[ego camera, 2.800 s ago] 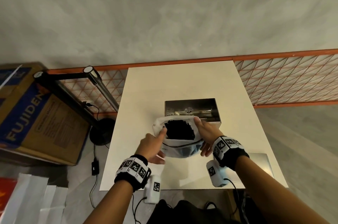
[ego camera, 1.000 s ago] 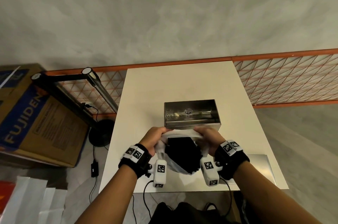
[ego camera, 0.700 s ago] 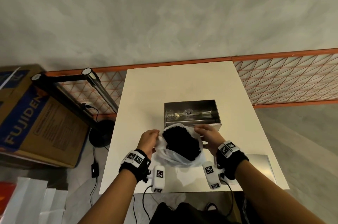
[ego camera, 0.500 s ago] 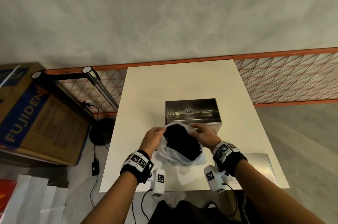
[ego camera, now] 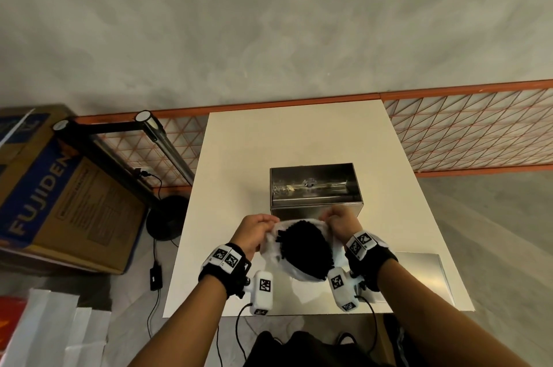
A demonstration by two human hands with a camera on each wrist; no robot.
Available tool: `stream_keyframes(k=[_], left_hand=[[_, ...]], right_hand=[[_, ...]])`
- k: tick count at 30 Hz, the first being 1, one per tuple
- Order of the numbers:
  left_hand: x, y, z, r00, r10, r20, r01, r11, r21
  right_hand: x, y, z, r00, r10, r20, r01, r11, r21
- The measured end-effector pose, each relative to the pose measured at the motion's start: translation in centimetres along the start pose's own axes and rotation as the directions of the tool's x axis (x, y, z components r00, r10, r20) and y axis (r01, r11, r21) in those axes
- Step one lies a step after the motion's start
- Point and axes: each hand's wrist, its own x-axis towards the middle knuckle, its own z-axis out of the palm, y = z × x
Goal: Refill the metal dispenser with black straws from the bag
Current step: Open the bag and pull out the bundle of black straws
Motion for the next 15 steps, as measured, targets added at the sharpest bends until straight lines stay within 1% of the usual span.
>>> stream_keyframes(k=[3, 5, 8, 9, 11, 12, 13, 15], left_hand=[[0.6, -1.7, 0.2, 0.997, -0.056, -0.058, 0.058, 0.998, 0.036], [1.1, -2.3, 0.5, 0.994, -0.052, -0.094, 0.054, 0.998, 0.021], [1.2, -2.0, 0.6, 0.99, -0.013, -0.137, 0.009, 0.999, -0.031], [0.8, -1.6, 0.5, 0.99, -0.02, -0.138, 0.009, 0.997, -0.077], [0.0, -0.7, 0.1, 0.99, -0.088, -0.106, 0.071, 0.985, -0.155], [-0.6, -0.3, -0.1, 0.988, -0.129, -0.084, 0.116, 0.982, -0.149], [-1.2, 0.1, -0.2, 0.985, -0.162, -0.066, 0.155, 0.983, -0.102], [-2.6, 0.6, -0.2, 0.978, -0.207, -0.033, 0.209, 0.977, 0.048]], right_hand=[[0.7, 1.5, 0.5, 1.0, 0.012, 0.006, -0.012, 0.998, -0.057], [0.9, 1.6, 0.4, 1.0, 0.012, -0.004, -0.012, 0.998, -0.057], [0.6, 0.9, -0.2, 0.999, -0.035, 0.01, 0.035, 0.999, 0.033], [0.5, 0.6, -0.5, 0.999, -0.044, 0.009, 0.043, 0.996, 0.078], [0.2, -0.3, -1.3, 0.999, -0.044, -0.014, 0.045, 0.987, 0.151], [0.4, -0.4, -1.5, 0.999, -0.036, -0.032, 0.041, 0.983, 0.181], [0.4, -0.8, -1.8, 0.998, -0.019, -0.053, 0.03, 0.975, 0.22], [0.6, -0.9, -2.0, 0.996, 0.038, -0.086, -0.009, 0.949, 0.315]])
